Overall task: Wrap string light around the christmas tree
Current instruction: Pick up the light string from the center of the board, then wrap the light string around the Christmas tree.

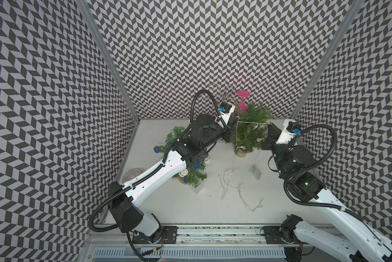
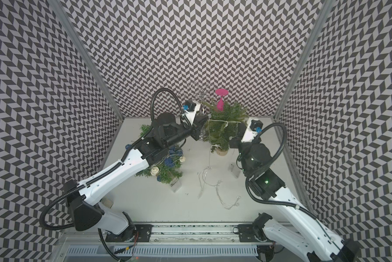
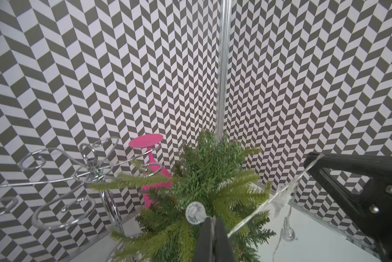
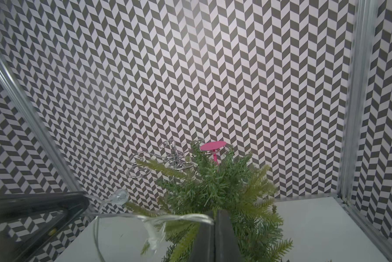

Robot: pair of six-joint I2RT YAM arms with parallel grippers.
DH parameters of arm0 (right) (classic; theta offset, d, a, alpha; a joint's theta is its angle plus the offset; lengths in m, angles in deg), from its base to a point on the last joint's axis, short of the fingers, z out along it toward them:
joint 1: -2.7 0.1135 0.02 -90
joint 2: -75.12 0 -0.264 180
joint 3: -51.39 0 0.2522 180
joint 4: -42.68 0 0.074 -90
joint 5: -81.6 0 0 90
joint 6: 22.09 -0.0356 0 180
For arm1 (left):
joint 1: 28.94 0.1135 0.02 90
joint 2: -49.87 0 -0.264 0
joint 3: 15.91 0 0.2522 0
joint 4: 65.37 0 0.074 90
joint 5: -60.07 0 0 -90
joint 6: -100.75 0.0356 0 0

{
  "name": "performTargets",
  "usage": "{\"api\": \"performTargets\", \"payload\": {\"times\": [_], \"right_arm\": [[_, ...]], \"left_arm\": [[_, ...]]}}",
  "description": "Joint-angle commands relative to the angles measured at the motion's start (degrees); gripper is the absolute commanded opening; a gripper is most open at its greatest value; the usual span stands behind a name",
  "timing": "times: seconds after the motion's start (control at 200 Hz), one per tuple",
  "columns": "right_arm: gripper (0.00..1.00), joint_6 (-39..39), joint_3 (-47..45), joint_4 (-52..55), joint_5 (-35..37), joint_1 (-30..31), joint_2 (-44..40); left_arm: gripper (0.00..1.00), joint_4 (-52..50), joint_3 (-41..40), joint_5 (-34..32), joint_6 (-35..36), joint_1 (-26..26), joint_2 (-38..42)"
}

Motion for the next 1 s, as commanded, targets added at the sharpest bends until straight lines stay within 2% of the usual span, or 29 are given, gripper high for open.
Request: {"api": "performTargets", "payload": {"times": [0.0, 0.305, 0.486, 0.571, 0.601, 0.676, 0.766, 0.841, 0.916, 0.926, 0.961, 0.996], "right_arm": [[0.00, 1.70, 4.20, -1.88, -3.90, -2.65, 1.70], [0.00, -1.63, 10.55, 2.56, -12.83, -13.98, 9.25], [0.00, -5.39, 11.33, 2.28, -18.97, -19.76, 10.61], [0.00, -5.23, 11.11, 0.94, -20.61, -20.03, 10.79], [0.00, -5.45, 10.69, 0.44, -20.48, -20.01, 10.38], [0.00, -6.30, 9.49, -0.48, -19.98, -20.58, 9.29], [0.00, -6.71, 8.77, -1.22, -21.14, -21.30, 8.12], [0.00, -7.50, 7.86, -2.49, -22.93, -21.30, 6.95], [0.00, -7.94, 7.09, -4.13, -27.10, -21.35, 5.88], [0.00, -7.99, 6.91, -4.43, -27.58, -21.34, 5.73], [0.00, -8.05, 6.39, -5.25, -28.68, -21.31, 5.37], [0.00, -8.35, 6.25, -5.30, -28.89, -21.33, 5.05]], "left_arm": [[0.00, -3.09, 4.83, 3.54, -0.81, 1.50, -2.17], [0.00, -5.39, 14.66, 3.75, -0.72, 4.52, -8.74], [0.00, -7.81, 19.75, 0.64, 1.25, 5.32, -12.78], [0.00, -4.28, 18.37, 1.64, 1.74, 5.50, -12.83], [0.04, -3.76, 18.41, 0.91, 1.93, 5.50, -13.03], [0.03, -3.47, 18.49, -2.93, 2.66, 5.59, -12.96], [0.07, -2.21, 16.98, -2.39, 2.37, 6.42, -12.38], [0.21, 0.07, 13.49, -0.53, 0.98, 7.18, -11.23], [0.29, 4.06, 8.08, 1.48, 0.46, 7.26, -9.32], [0.28, 4.55, 7.36, 1.73, 0.34, 7.26, -9.02], [0.16, 6.02, 5.10, 2.61, 0.26, 7.26, -7.87], [0.15, 8.74, 1.90, 3.00, -0.03, 7.22, -6.11]]}}
